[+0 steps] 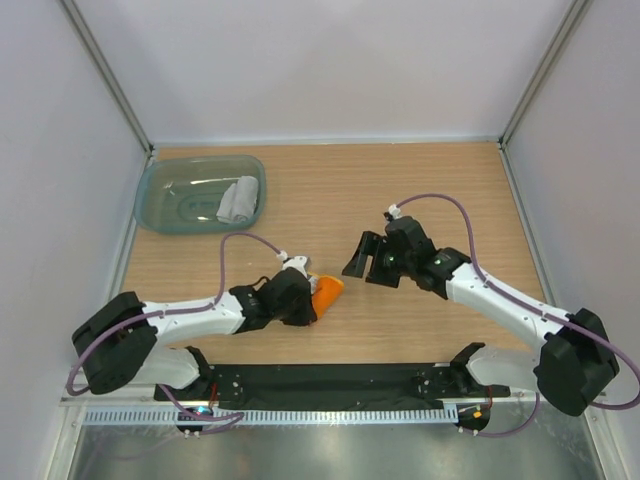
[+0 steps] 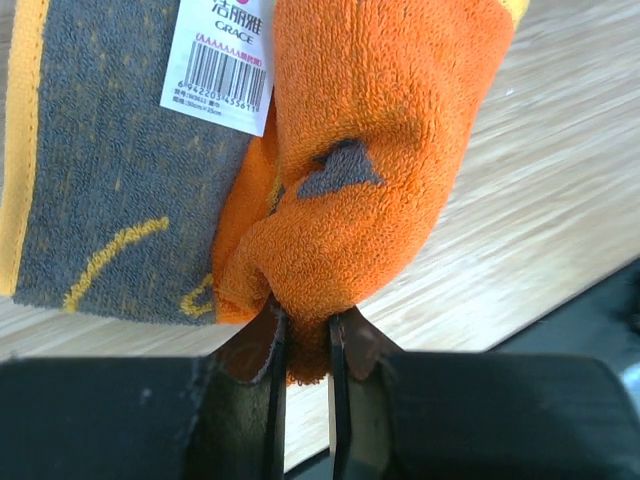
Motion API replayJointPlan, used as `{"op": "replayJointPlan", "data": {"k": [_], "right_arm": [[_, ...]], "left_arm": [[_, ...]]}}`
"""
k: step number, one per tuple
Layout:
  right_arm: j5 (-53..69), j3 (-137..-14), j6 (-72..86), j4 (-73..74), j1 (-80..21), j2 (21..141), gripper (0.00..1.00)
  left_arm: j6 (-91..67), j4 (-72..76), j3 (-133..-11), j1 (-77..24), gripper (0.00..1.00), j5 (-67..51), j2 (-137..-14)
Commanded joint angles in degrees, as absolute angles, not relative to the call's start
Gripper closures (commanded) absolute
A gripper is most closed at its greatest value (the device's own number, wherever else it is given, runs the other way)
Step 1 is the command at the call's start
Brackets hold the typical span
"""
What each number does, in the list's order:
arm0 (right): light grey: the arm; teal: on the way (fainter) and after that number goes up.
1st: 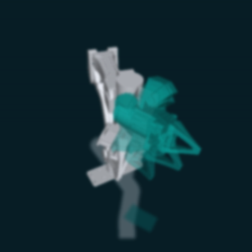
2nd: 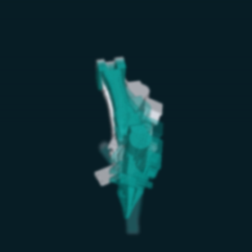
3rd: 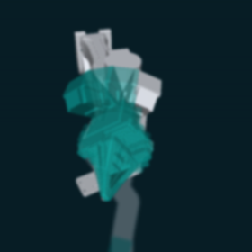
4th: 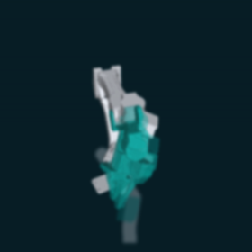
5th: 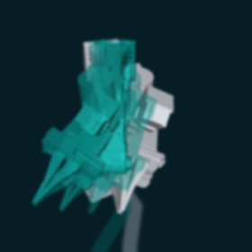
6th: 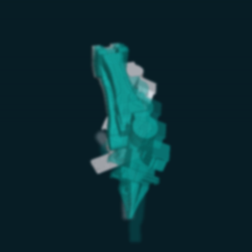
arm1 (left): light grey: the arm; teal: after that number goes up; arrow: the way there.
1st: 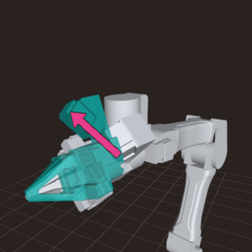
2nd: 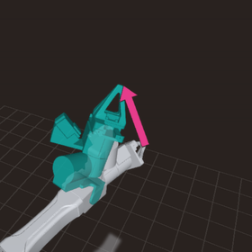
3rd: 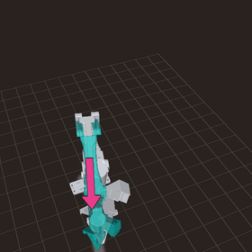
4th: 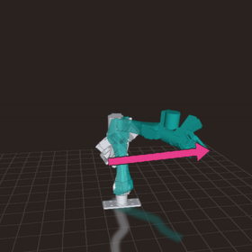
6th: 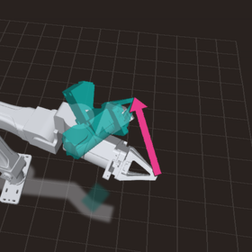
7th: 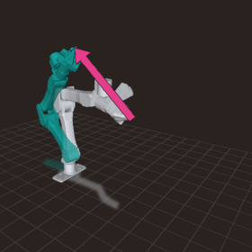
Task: Roll the towels
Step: Roll the towel
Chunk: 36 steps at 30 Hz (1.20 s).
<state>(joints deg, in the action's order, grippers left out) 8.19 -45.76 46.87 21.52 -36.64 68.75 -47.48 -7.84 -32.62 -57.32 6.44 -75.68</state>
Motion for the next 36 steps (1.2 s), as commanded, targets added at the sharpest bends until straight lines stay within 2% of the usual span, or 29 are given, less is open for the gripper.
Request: {"op": "replayJointPlan", "data": {"k": [1, 9, 16, 23, 32, 36], "right_arm": [[14.0, -40.8, 46.5, 14.5, -36.7, 67.2, 0.25], [20.6, -30.5, 50.4, 0.5, -36.7, 65.7, 0.24], [22.0, -26.5, 51.2, -9.5, -37.0, 68.0, 0.24], [21.4, -26.2, 51.5, -12.1, -37.5, 73.3, 0.24], [20.9, -26.3, 51.1, -17.0, -37.7, 80.3, 0.30], [21.2, -26.9, 51.5, -20.4, -37.9, 85.0, 0.31]], "left_arm": [[-51.8, -0.3, -31.5, -53.0, 1.00, -7.9, -75.1], [-59.7, 10.6, -29.0, -45.2, 1.00, -23.4, -79.0], [-62.2, 16.0, -26.6, -42.6, 1.00, -27.2, -84.3], [-71.5, 30.4, -23.5, -39.5, 1.00, -33.9, -92.8], [-70.1, 21.7, -25.6, -39.3, 1.00, -32.3, -91.0], [-69.4, 22.3, -25.5, -39.2, 1.00, -33.2, -91.8]]}}
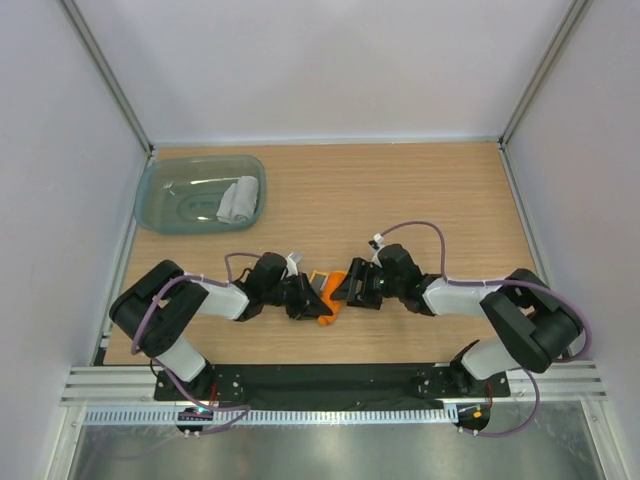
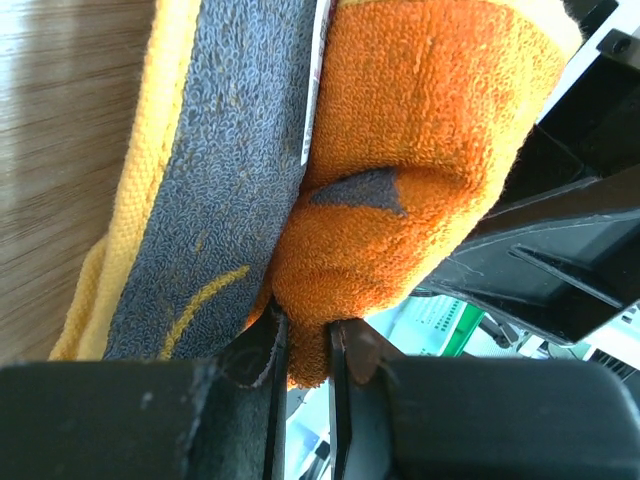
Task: Roll the towels
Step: Roll the towel
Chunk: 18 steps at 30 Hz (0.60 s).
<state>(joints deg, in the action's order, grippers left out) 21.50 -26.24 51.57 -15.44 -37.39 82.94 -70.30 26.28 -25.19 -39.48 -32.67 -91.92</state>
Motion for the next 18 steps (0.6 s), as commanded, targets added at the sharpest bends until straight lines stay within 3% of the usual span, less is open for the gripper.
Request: {"op": "replayJointPlan", "data": {"k": [1, 2, 3, 5, 9, 13, 18], "right_arm": [[21.3, -27.3, 51.6, -21.4, -38.0, 86.6, 0.33], [21.3, -27.5, 51.5, -21.9, -38.1, 87.4, 0.35], [21.4, -28.0, 51.6, -23.8, -38.7, 90.4, 0.44], [21.4, -28.0, 51.9, -23.9, -38.8, 91.4, 0.47], [20.2, -28.1, 51.9, -22.4, -39.4, 92.4, 0.63], [18.4, -28.7, 51.6, -18.8, -39.8, 92.2, 0.69], [17.4, -30.8, 51.3, -13.1, -40.9, 92.5, 0.73]], "left_arm": [[-69.4, 22.9, -25.4, -39.2, 1.00, -33.7, -92.0], [-69.3, 23.1, -25.3, -39.1, 1.00, -33.8, -91.9], [-66.9, 20.7, -26.1, -39.2, 1.00, -33.9, -91.7], [-66.4, 19.8, -26.4, -39.2, 0.99, -34.0, -91.8], [-62.2, 14.5, -28.6, -39.2, 0.96, -34.1, -90.4], [-54.3, -1.7, -33.7, -40.2, 0.92, -27.4, -85.7], [-47.3, -15.1, -38.1, -42.4, 0.72, -16.3, -80.3]]}}
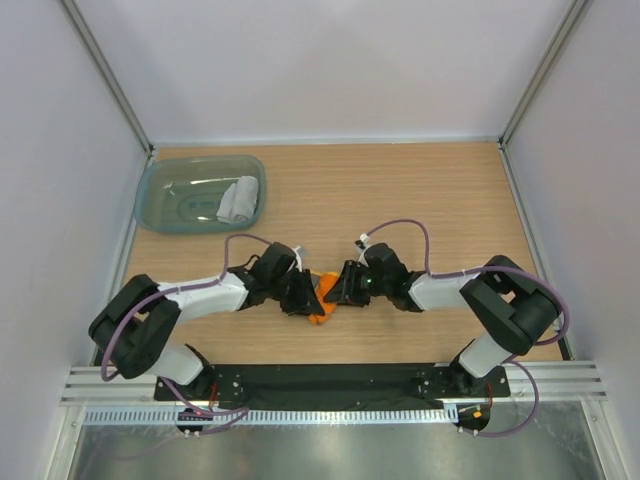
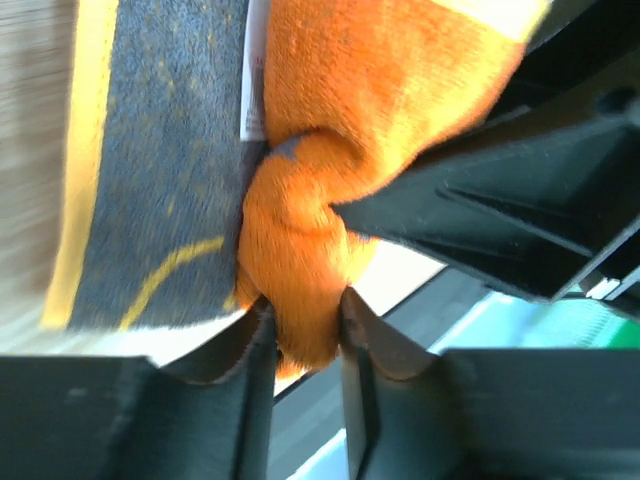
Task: Roll the towels
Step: Roll the towel
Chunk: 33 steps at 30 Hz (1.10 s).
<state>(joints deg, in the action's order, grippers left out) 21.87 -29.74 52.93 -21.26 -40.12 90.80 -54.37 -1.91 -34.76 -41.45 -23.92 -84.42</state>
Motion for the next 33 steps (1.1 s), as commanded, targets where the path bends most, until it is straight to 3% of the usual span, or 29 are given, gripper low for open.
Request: {"op": "replayJointPlan", "data": {"k": [1, 8, 23, 27, 33], "right_arm": [[17.1, -31.3, 51.3, -12.3, -41.1, 92.5, 0.73], [15.1, -34.4, 52.2, -8.4, -43.9, 94.6, 0.73], [15.2, -39.3, 53.1, -3.3, -46.2, 98.0, 0.74], [15.5, -40.3, 53.0, -2.4, -46.6, 98.8, 0.74], [15.8, -40.5, 52.6, -0.9, -46.5, 98.0, 0.74]], "left_arm": [[-46.7, -16.2, -38.5, -43.6, 0.69, -14.7, -79.8], [-41.7, -27.1, -46.6, -53.1, 0.64, -0.5, -80.7], [-43.4, -48.1, -62.9, -73.6, 0.57, 42.6, -88.1], [-43.1, -52.8, -68.3, -78.0, 0.57, 48.1, -95.5], [-42.5, -50.0, -68.0, -80.0, 0.57, 47.1, -101.2]]}}
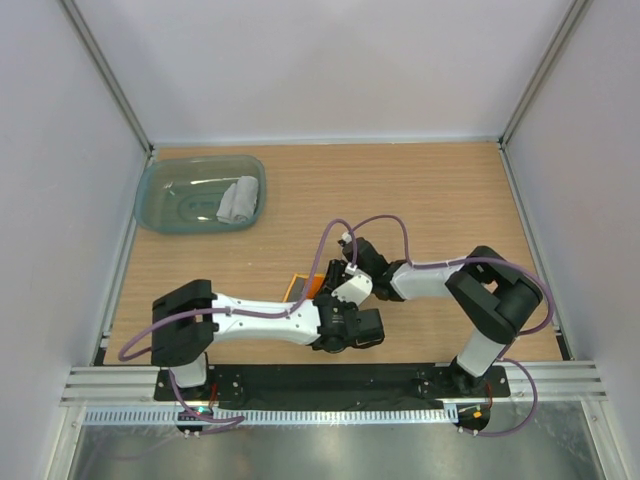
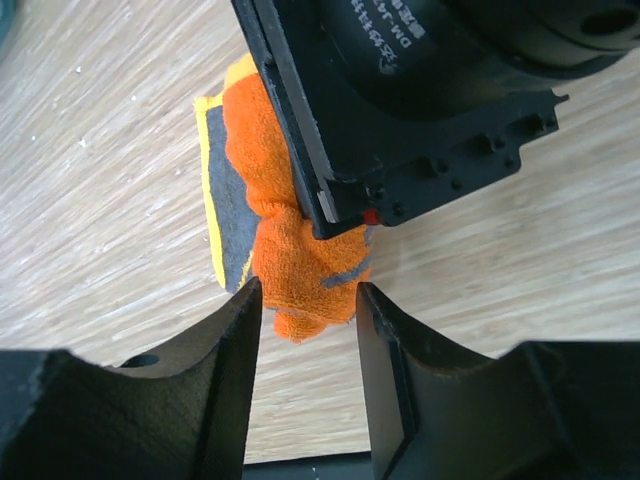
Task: Roll the towels
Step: Roll the towel
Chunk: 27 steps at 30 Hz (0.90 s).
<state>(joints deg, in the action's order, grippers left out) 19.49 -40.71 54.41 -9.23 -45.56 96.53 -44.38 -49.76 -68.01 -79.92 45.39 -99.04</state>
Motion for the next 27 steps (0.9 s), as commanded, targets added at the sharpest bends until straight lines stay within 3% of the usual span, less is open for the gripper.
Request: {"op": "replayJointPlan", "data": {"k": [1, 8, 14, 19, 27], "right_arm": [[15.8, -40.7, 52.6, -0.4, -46.6, 98.0, 0.74], [16.7, -41.2, 52.1, 2.3, -46.6, 97.4, 0.73], [18.9, -41.2, 53.3, 1.6, -45.9, 96.5, 0.73], [19.6, -42.1, 52.1, 3.2, -44.7, 95.6, 0.73], [20.0, -43.5, 50.4, 6.7, -43.8, 95.8, 0.73]], "left_arm": [[-42.4, -49.3, -67.5, -80.0, 0.56, 46.8, -102.2], [-42.0, -42.7, -64.0, -80.0, 0.56, 42.3, -106.0], [-43.5, -38.3, -59.2, -80.0, 0.55, 38.6, -102.2], [-43.5, -37.4, -56.3, -79.9, 0.46, 39.5, -97.3], [-42.5, -32.8, -52.1, -79.9, 0.41, 39.8, -94.0]]}}
